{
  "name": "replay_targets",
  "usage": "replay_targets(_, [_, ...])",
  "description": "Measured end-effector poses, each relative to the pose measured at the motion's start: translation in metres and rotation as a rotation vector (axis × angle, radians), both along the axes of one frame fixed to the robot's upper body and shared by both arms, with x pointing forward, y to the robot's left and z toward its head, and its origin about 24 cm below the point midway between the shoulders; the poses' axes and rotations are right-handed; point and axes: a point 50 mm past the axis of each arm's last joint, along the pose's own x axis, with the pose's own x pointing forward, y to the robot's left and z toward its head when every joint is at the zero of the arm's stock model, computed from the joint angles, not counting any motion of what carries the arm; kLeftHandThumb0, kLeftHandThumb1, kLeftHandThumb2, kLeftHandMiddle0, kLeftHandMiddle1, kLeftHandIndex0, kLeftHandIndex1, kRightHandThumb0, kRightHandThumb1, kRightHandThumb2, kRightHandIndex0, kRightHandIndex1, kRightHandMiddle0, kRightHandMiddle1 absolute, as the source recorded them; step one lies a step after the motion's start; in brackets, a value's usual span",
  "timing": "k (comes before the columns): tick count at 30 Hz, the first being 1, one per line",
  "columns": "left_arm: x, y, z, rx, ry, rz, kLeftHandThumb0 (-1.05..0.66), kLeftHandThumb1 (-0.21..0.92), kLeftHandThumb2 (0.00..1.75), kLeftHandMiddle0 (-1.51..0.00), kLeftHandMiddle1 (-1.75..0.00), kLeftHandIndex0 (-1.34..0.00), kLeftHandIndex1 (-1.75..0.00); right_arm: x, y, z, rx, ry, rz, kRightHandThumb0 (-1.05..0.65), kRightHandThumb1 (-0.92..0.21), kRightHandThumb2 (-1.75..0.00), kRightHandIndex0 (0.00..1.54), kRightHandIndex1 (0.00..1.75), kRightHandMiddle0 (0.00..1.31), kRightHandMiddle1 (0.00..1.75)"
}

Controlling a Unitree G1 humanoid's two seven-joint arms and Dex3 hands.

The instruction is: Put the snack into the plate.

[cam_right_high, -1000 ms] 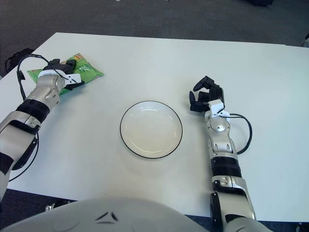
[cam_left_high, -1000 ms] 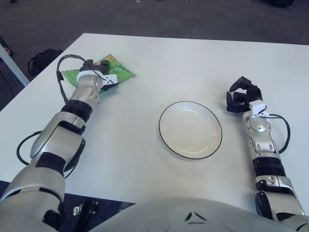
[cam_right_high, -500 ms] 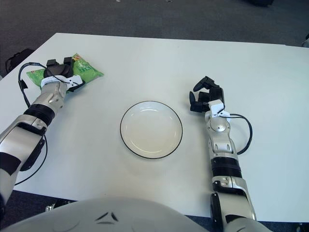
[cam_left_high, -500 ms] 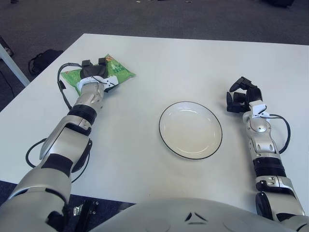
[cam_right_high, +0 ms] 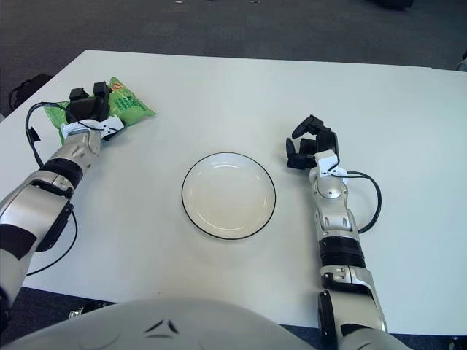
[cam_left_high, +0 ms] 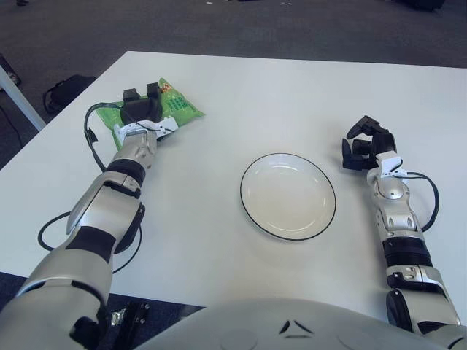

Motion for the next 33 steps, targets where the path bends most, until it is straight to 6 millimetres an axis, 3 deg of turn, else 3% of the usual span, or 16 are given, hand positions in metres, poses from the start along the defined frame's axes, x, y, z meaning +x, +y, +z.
replay_targets(6, [0.002, -0.001, 0.003, -0.087, -0.015, 0.011, 0.0, -0.01, 1.57, -0.93, -1.38, -0.71, -1.75, 0.0, 0.0, 0.0, -0.001, -0.001, 0.0, -0.51, -0.25, -1.4, 1.29, 1.75, 0.67, 1.75])
replay_targets(15, [0.004, -0.01, 0.006, -0.134, -0.039, -0.033, 0.0, -0.04, 1.67, -0.92, -1.58, -0.67, -1.75, 0.0, -0.001, 0.001, -0.004, -0.002, 0.0, -0.51, -0.25, -1.4, 1.28, 1.75, 0.67, 1.75])
replay_targets(22, [0.006, -0.015, 0.016, -0.154, -0.083, -0.098, 0.0, -0.09, 1.7, -0.97, -1.54, -0.7, -1.75, 0.001, -0.001, 0.002, -0.006, -0.003, -0.002, -0.51, -0.25, -1.39, 1.27, 1.75, 0.67, 1.75])
replay_targets(33, [0.01, -0.047, 0.05, -0.205, -0.202, -0.283, 0.0, -0.05, 1.66, -0.94, -1.54, -0.67, -1.75, 0.002, 0.0, 0.001, -0.007, 0.0, 0.003, -0.51, -0.26, -1.39, 1.27, 1.75, 0.66, 1.75])
